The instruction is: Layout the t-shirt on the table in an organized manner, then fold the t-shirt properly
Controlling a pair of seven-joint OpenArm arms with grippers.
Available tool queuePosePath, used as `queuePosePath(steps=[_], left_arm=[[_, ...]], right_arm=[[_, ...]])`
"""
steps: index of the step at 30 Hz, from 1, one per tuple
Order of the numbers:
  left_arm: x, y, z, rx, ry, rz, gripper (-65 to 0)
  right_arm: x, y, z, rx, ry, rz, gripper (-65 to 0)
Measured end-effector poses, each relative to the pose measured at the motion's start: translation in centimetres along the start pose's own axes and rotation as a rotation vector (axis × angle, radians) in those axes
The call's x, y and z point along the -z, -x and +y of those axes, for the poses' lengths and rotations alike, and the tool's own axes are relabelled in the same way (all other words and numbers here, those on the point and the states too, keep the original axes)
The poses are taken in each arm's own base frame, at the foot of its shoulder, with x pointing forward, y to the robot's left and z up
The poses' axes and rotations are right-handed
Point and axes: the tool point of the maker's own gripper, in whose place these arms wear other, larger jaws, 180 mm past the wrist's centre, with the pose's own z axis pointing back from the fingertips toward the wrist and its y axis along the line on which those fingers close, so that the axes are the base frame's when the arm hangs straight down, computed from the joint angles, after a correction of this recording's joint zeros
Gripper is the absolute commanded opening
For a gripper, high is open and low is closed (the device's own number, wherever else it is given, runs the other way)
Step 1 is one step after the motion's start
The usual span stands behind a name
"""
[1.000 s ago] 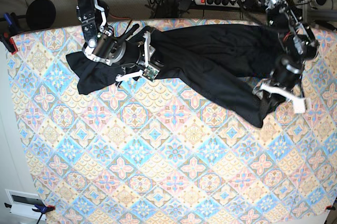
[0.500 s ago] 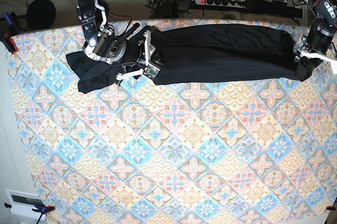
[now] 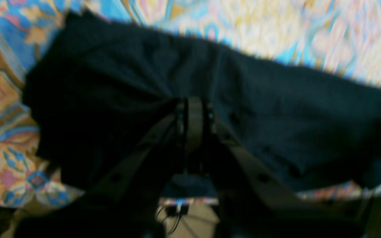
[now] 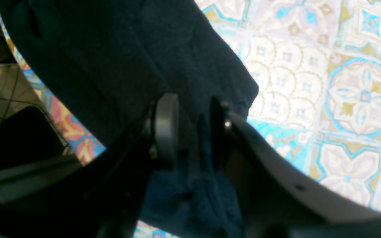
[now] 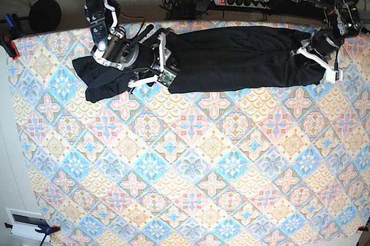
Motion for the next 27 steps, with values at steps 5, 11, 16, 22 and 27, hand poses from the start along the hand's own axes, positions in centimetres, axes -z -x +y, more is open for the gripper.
queuePosePath(steps=[5, 11, 16, 22, 27], left_arm=[[-1.0, 0.1, 1.6, 0.011, -0.043, 0.011, -45.3], [-3.0, -1.9, 2.9, -0.084, -0.023, -0.087, -36.4], [-4.8, -3.7, 3.9, -0.143, -0.013, -0.171, -36.5], [-5.1, -3.5, 6.7, -0.109, -0.142, -0.117, -36.2], [-3.0, -1.6, 8.9, -0.09, -0.174, 0.03, -36.1]], right_arm=[[-0.1, -0.1, -0.4, -0.001, 0.011, -0.001, -49.2], [0.3, -1.3, -2.4, -0.025, 0.039, -0.012, -49.2], [1.0, -0.2, -2.9, -0.01, 0.029, 0.017, -49.2], [1.9, 5.3, -3.1, 0.041, -0.01, 0.161, -49.2], [2.1, 7.1, -1.8, 0.073, -0.041, 0.188, -49.2]])
